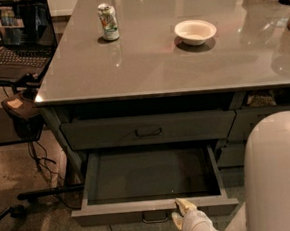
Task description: Open middle drawer
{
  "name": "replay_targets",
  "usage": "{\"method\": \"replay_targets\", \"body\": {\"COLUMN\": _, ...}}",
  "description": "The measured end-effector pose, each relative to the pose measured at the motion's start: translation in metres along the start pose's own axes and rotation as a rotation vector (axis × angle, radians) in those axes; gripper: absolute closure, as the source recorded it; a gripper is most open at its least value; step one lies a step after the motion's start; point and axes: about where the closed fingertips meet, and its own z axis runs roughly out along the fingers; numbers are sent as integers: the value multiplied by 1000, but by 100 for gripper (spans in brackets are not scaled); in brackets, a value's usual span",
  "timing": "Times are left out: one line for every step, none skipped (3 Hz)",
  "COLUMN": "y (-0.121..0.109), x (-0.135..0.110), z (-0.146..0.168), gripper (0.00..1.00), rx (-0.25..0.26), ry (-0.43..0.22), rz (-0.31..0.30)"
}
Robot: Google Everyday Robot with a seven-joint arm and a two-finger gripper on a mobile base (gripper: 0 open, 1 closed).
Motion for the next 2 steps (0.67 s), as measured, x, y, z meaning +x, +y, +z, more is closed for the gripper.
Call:
{"method": "replay_targets", "body": {"y": 3, "x": 0, "z": -5, "gripper": 100, "rx": 2, "ry": -1, "rz": -3}}
{"method": "replay_targets", "body": {"y": 4, "x": 0, "z": -7, "gripper": 100, "rx": 1, "ry": 0, "rz": -4}}
